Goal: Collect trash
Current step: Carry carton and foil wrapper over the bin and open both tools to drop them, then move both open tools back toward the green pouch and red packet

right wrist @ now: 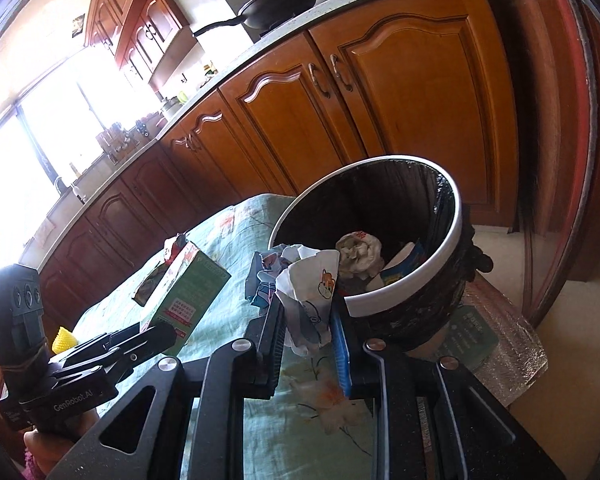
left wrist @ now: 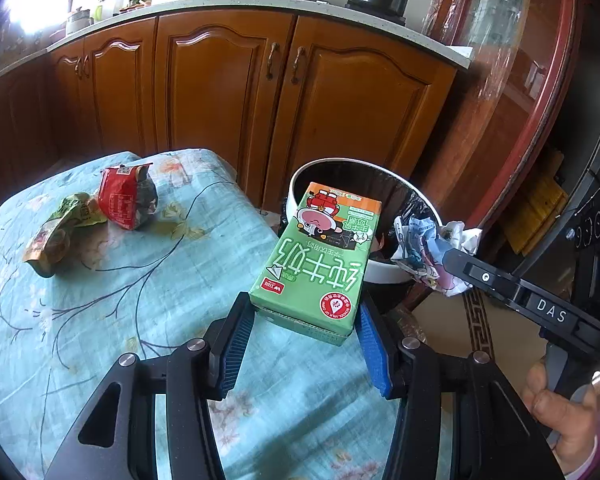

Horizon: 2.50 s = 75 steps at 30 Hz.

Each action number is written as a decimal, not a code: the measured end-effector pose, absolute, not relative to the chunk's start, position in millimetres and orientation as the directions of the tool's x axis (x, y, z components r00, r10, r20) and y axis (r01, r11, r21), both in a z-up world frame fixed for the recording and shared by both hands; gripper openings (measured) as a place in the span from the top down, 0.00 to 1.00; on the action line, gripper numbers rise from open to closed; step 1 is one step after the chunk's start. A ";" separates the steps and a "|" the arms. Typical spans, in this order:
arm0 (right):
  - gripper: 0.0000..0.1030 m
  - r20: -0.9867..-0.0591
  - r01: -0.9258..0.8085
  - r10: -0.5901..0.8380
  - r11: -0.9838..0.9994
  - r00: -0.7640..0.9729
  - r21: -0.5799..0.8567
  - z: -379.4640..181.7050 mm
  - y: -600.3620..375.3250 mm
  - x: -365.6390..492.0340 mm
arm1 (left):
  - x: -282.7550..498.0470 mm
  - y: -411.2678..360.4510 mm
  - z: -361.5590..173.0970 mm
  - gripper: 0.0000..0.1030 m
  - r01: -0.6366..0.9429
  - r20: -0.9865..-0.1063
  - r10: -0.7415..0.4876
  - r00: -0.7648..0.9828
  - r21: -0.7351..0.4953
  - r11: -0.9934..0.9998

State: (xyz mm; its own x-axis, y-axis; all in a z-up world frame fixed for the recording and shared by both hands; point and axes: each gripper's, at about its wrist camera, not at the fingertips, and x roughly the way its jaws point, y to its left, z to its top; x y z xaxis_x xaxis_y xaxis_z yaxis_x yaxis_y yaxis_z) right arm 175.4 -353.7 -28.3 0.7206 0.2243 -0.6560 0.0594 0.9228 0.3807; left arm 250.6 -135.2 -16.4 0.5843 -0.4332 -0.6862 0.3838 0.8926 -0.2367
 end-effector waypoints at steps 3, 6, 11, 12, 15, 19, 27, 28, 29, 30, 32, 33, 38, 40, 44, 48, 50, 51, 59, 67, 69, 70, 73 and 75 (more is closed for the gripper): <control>0.79 -0.653 0.072 0.216 0.920 0.726 0.384 -28.1 -360.0 175.7 | 254.0 -142.7 -16.7 0.52 0.391 -0.690 -0.434 0.580 -0.232 0.891; 0.79 -0.648 0.083 0.203 0.920 0.734 0.383 -26.6 -364.8 176.2 | 258.7 -149.3 -16.9 0.52 0.392 -0.694 -0.431 0.577 -0.227 0.891; 0.79 -0.644 0.099 0.188 0.918 0.741 0.383 -24.3 -375.4 181.8 | 269.1 -162.2 -14.3 0.52 0.400 -0.697 -0.422 0.579 -0.208 0.892; 0.79 -0.644 0.103 0.184 0.919 0.743 0.382 -24.1 -376.6 182.9 | 272.2 -165.1 -13.7 0.52 0.402 -0.697 -0.422 0.579 -0.206 0.892; 0.79 -0.644 0.110 0.174 0.920 0.745 0.376 -22.2 -381.3 188.0 | 280.4 -173.3 -11.6 0.52 0.407 -0.698 -0.422 0.578 -0.202 0.891; 0.78 -0.644 0.115 0.159 0.925 0.749 0.361 -19.1 -386.6 196.1 | 289.4 -183.7 -11.3 0.52 0.420 -0.699 -0.423 0.576 -0.191 0.887; 0.78 -0.663 0.128 0.127 0.938 0.737 0.321 -18.6 -392.7 214.0 | 305.9 -197.8 -15.9 0.52 0.433 -0.707 -0.427 0.565 -0.187 0.882; 0.78 -0.667 0.128 0.124 0.940 0.735 0.316 -19.4 -392.9 215.6 | 308.0 -199.3 -16.6 0.52 0.433 -0.708 -0.425 0.564 -0.185 0.882; 0.78 -0.671 0.128 0.121 0.942 0.731 0.310 -20.1 -392.9 218.0 | 310.4 -201.0 -17.6 0.52 0.434 -0.710 -0.424 0.563 -0.183 0.882; 0.78 -0.676 0.128 0.119 0.944 0.728 0.304 -20.9 -393.3 220.1 | 312.4 -202.7 -18.8 0.52 0.434 -0.712 -0.422 0.561 -0.181 0.883; 0.78 -0.684 0.129 0.112 0.948 0.721 0.292 -22.7 -393.5 224.7 | 317.1 -206.2 -20.6 0.52 0.434 -0.717 -0.417 0.558 -0.177 0.883; 0.78 -0.688 0.129 0.110 0.949 0.717 0.287 -23.6 -393.1 226.3 | 319.8 -208.0 -21.6 0.52 0.434 -0.721 -0.415 0.555 -0.175 0.884; 0.77 -0.709 0.129 0.100 0.957 0.698 0.262 -28.4 -394.4 235.4 | 331.9 -217.0 -26.1 0.52 0.435 -0.733 -0.411 0.541 -0.175 0.884; 0.77 -0.715 0.128 0.096 0.959 0.692 0.253 -29.8 -395.4 238.6 | 334.6 -221.1 -25.6 0.52 0.436 -0.736 -0.409 0.540 -0.171 0.884; 0.77 -0.727 0.128 0.090 0.962 0.680 0.240 -31.7 -397.3 246.6 | 339.6 -226.4 -26.3 0.52 0.438 -0.738 -0.407 0.539 -0.167 0.883; 0.76 -0.738 0.126 0.079 0.968 0.670 0.218 -34.1 -397.9 252.2 | 344.1 -230.8 -27.9 0.52 0.439 -0.738 -0.407 0.538 -0.167 0.883; 0.76 -0.743 0.127 0.075 0.969 0.666 0.212 -35.2 -398.6 254.0 | 346.3 -232.7 -30.1 0.51 0.439 -0.740 -0.406 0.536 -0.167 0.883; 0.76 -0.744 0.129 0.072 0.970 0.664 0.208 -35.6 -398.9 254.5 | 347.2 -233.8 -31.2 0.51 0.439 -0.742 -0.406 0.534 -0.166 0.883; 0.34 -0.726 0.160 0.067 0.958 0.684 0.239 -31.6 -405.7 252.5 | 346.0 -224.1 -34.9 0.41 0.412 -0.747 -0.424 0.512 -0.220 0.884; 0.22 -0.687 0.143 0.107 0.945 0.719 0.296 -26.3 -394.4 235.3 | 309.0 -175.1 -34.2 0.31 0.352 -0.706 -0.395 0.588 -0.216 0.911; 0.21 -0.677 0.128 0.127 0.941 0.725 0.314 -25.8 -387.2 230.0 | 298.6 -160.7 -34.2 0.30 0.327 -0.700 -0.378 0.605 -0.214 0.920; 0.19 -0.675 0.121 0.136 0.940 0.726 0.320 -25.2 -383.5 228.4 | 294.0 -152.2 -35.2 0.29 0.314 -0.698 -0.372 0.612 -0.218 0.924; 0.16 -0.668 0.090 0.173 0.936 0.724 0.340 -24.0 -368.1 223.5 | 279.4 -127.7 -36.7 0.29 0.266 -0.697 -0.353 0.624 -0.235 0.935; 0.15 -0.662 0.067 0.194 0.935 0.723 0.347 -23.2 -356.3 220.6 | 270.2 -110.9 -38.6 0.29 0.232 -0.696 -0.346 0.629 -0.256 0.938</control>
